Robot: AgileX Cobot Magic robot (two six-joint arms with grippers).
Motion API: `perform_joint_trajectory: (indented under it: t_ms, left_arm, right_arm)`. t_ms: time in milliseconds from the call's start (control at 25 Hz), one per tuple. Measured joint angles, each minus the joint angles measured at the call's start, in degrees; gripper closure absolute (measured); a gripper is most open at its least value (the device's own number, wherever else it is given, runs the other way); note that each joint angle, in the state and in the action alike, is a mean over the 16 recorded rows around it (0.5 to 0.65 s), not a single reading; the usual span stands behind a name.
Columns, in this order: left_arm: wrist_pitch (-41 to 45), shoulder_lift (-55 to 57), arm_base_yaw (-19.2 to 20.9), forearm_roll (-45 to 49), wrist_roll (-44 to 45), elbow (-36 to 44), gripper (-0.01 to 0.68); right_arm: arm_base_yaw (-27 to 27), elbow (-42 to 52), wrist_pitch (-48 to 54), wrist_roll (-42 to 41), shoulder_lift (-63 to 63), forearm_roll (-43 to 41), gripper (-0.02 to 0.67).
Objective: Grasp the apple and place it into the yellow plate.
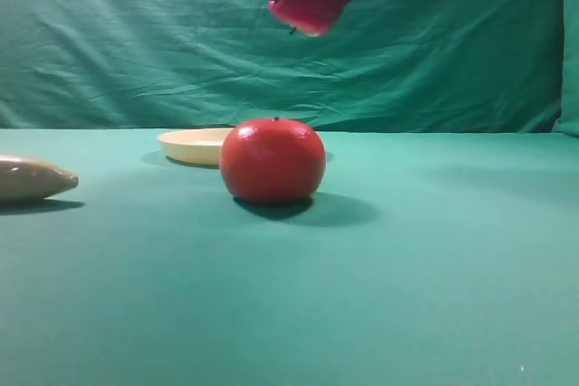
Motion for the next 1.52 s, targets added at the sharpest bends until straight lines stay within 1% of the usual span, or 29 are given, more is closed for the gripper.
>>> perform_joint_trajectory:
  t_ms: [200, 360, 440, 520, 560, 640, 960, 1120, 1200, 1280, 1520]
  left_arm:
    - [0.0, 0.0, 0.0, 0.0, 0.0, 0.0, 0.516]
    - [0.0, 0.0, 0.0, 0.0, 0.0, 0.0, 0.516]
    - [0.0, 0.0, 0.0, 0.0, 0.0, 0.0, 0.516]
    - [0.0, 0.0, 0.0, 0.0, 0.0, 0.0, 0.516]
    - [0.0, 0.0, 0.0, 0.0, 0.0, 0.0, 0.516]
    - [0.0, 0.0, 0.0, 0.0, 0.0, 0.0, 0.516]
    - [0.0, 0.0, 0.0, 0.0, 0.0, 0.0, 0.516]
    - [0.0, 0.0, 0.0, 0.0, 0.0, 0.0, 0.516]
    - [0.0, 0.0, 0.0, 0.0, 0.0, 0.0, 0.516]
    - [0.0, 0.0, 0.0, 0.0, 0.0, 0.0, 0.516]
    - [0.0, 0.0, 0.0, 0.0, 0.0, 0.0, 0.516]
  right_arm:
    - [1.07, -0.56, -2.67, -1.01, 1.99, 0.05, 0.083]
    - [1.17, -0.8, -2.88, -1.14, 1.89, -0.33, 0.048]
    - [1.16, -0.87, -2.33, -1.16, 1.13, -0.83, 0.044]
    - [1.12, -0.92, -1.1, -1.18, -0.11, -1.42, 0.058]
    - [1.08, -0.94, -0.19, -1.18, -0.93, -1.75, 0.075]
    - [0.97, -0.96, 2.12, -1.15, -2.92, -2.44, 0.135]
    - [0.47, -0.97, 16.41, 0.92, -14.44, -5.2, 0.449]
    - [0.24, -0.97, 24.99, 3.44, -21.01, -6.01, 0.58]
    - [0.18, -0.86, 28.58, 4.99, -24.11, -6.38, 0.622]
    - [0.16, -0.41, 31.33, 6.64, -27.14, -6.69, 0.642]
    - [0.16, 4.44, 34.73, 10.9, -36.59, -7.54, 0.649]
